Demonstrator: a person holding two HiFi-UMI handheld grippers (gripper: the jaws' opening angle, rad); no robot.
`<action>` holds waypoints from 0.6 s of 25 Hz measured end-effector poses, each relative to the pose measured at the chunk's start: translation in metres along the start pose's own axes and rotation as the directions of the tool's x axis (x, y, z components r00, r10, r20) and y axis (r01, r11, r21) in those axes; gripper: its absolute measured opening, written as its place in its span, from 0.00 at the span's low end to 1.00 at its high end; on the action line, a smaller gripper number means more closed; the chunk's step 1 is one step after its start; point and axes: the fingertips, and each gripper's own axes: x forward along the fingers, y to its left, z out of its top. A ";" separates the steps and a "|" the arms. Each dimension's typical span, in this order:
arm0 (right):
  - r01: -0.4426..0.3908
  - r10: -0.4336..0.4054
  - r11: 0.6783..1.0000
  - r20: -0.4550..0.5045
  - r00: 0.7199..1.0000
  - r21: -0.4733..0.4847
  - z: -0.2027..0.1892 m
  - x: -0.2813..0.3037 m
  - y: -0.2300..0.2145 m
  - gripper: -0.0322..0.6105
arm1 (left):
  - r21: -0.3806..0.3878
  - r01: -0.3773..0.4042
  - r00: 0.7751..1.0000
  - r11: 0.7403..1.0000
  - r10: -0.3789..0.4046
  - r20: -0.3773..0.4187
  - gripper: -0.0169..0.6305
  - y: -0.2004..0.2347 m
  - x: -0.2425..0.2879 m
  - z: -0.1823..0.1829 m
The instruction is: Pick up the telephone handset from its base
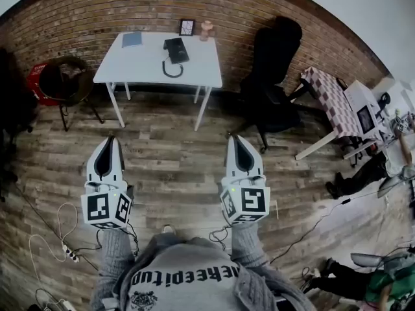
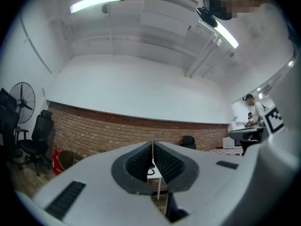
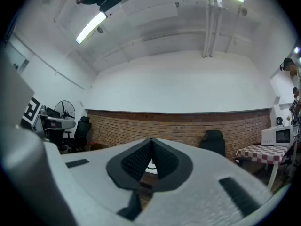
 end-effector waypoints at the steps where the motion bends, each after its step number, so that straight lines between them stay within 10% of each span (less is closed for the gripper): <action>1: 0.000 0.000 1.000 -0.001 1.000 -0.001 -0.001 0.001 0.000 0.06 | 0.000 0.000 1.000 1.000 0.000 -0.001 0.05 0.000 0.000 -0.001; 15: -0.003 0.003 1.000 0.007 1.000 0.000 -0.009 0.020 0.019 0.06 | -0.006 0.019 1.000 1.000 -0.019 0.004 0.05 0.022 0.015 -0.007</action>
